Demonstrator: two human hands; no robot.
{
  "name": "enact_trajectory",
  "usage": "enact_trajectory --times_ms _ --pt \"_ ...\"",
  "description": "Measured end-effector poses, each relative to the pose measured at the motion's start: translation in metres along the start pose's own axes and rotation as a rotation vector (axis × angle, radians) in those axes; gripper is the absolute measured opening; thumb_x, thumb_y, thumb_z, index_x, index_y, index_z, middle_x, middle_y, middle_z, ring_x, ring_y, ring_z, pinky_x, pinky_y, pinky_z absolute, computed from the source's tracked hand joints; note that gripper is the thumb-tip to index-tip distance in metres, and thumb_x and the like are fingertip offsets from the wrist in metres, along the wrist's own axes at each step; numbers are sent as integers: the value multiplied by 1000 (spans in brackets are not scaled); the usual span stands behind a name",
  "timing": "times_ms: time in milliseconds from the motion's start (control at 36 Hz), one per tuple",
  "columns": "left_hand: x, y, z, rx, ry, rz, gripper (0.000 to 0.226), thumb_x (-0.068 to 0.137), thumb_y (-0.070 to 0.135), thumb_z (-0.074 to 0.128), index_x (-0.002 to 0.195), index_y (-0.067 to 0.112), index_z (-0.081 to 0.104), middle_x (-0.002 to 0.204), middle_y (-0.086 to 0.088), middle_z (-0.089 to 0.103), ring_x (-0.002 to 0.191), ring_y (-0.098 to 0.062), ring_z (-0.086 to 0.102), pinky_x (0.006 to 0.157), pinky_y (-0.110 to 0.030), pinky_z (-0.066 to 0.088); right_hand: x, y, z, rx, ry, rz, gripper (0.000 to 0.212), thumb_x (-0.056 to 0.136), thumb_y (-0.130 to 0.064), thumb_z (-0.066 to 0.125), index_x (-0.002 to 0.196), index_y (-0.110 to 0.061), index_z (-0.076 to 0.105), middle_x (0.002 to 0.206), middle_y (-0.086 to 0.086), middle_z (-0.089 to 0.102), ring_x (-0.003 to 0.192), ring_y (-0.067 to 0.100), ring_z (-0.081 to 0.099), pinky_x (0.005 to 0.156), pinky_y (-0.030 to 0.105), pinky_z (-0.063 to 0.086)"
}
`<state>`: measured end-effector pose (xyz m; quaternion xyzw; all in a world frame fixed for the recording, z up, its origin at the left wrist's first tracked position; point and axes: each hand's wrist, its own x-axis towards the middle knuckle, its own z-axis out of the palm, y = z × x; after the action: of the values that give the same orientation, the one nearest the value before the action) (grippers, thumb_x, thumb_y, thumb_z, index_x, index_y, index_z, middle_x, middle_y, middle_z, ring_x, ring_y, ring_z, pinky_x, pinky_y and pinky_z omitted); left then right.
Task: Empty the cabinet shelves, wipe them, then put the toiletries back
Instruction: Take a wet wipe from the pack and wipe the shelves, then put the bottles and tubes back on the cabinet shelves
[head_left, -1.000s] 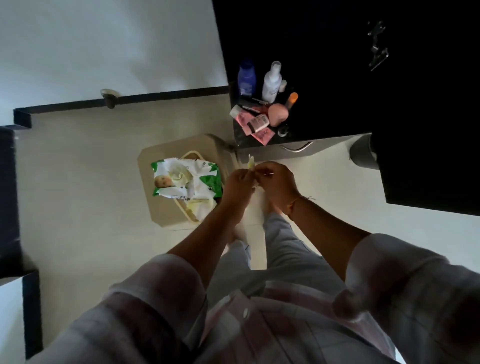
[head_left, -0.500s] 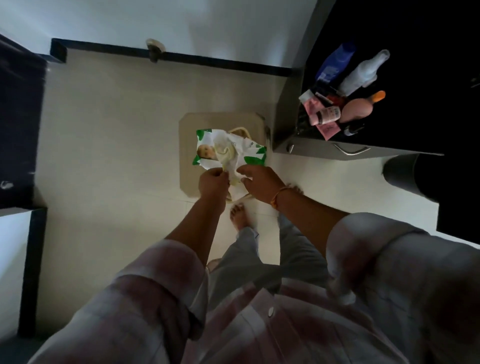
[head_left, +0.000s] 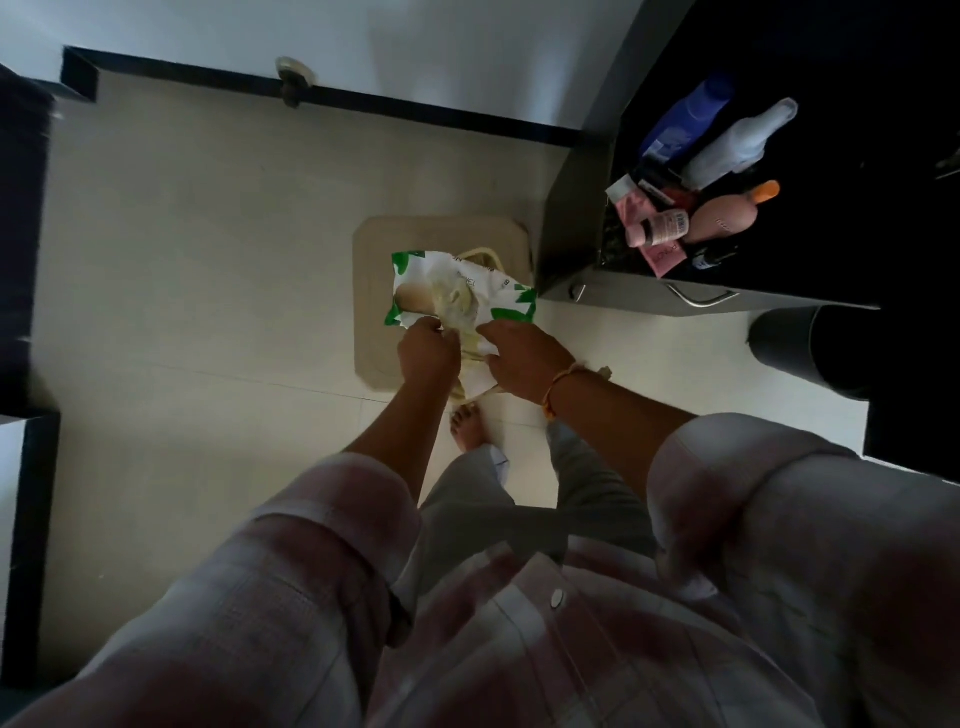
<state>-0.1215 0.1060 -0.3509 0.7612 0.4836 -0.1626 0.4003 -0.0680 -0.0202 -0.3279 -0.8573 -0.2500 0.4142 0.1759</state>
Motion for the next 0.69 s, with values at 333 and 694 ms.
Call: enact_trajectory --times_ms 333,694 --pt "-33 -2 -27 197 -22 321 35 90 15 64 121 2 57 116 -16 66 109 -30 62 91 -31 44 -41 -7 -11 31 133 49 48 96 -23 52 143 -15 44 147 9 43 133 28 42 108 36 34" --pt "-107 98 4 268 -197 773 19 95 13 51 90 7 69 91 -10 70 81 -23 64 71 -28 43 -114 55 -59 127 521 251 28 92 -19 53 116 -12 65 119 12 63 113 32 57 97 40 47"
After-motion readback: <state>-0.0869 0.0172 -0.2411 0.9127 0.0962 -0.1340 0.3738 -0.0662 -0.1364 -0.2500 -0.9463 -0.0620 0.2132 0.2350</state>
